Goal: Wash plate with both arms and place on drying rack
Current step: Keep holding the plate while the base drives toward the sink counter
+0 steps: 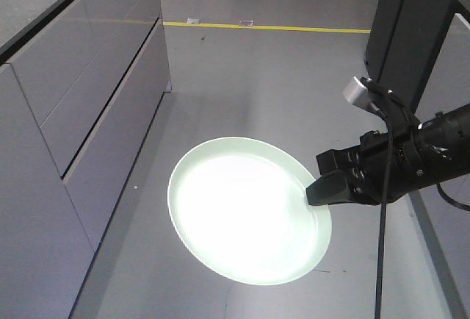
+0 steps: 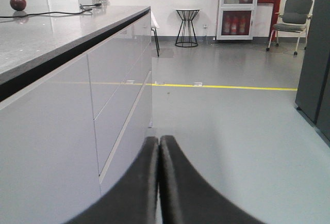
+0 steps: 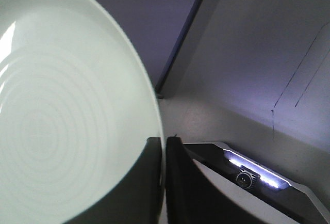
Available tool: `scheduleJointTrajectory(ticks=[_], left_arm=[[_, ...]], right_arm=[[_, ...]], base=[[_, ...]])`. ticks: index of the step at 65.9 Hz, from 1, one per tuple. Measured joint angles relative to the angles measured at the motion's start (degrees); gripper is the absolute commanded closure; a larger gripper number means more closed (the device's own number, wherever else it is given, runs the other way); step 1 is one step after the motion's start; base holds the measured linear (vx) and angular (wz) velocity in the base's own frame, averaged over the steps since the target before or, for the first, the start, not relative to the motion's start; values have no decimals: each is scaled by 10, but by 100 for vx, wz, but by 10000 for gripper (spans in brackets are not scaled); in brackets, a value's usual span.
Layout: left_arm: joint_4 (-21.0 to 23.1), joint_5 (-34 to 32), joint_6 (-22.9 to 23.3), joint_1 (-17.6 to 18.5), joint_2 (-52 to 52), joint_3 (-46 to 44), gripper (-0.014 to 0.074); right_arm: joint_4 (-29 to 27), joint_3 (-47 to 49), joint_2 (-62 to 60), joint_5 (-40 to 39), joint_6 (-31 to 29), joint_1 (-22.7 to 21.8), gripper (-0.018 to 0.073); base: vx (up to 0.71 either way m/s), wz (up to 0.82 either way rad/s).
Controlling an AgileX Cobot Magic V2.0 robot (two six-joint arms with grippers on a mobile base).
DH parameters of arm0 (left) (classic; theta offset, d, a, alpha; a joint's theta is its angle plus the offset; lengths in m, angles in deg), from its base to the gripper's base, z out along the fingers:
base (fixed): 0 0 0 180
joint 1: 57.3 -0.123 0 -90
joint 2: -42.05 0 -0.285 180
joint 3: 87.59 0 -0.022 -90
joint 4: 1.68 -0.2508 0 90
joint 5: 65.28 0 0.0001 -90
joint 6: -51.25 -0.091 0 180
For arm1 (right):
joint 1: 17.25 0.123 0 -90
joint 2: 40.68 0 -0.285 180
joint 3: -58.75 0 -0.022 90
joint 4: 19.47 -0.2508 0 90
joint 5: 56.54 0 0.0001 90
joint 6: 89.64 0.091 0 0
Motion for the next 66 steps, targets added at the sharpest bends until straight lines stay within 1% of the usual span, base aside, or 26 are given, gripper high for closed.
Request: scheduleJointTrajectory(ticks=[33, 66], left_arm=[[0, 0, 0, 0, 0, 0, 603], [0, 0, 0, 0, 0, 0, 603]], right_arm=[[0, 0, 0, 0, 0, 0, 568], [0, 0, 0, 0, 0, 0, 568]], base=[[26, -10], [26, -20]])
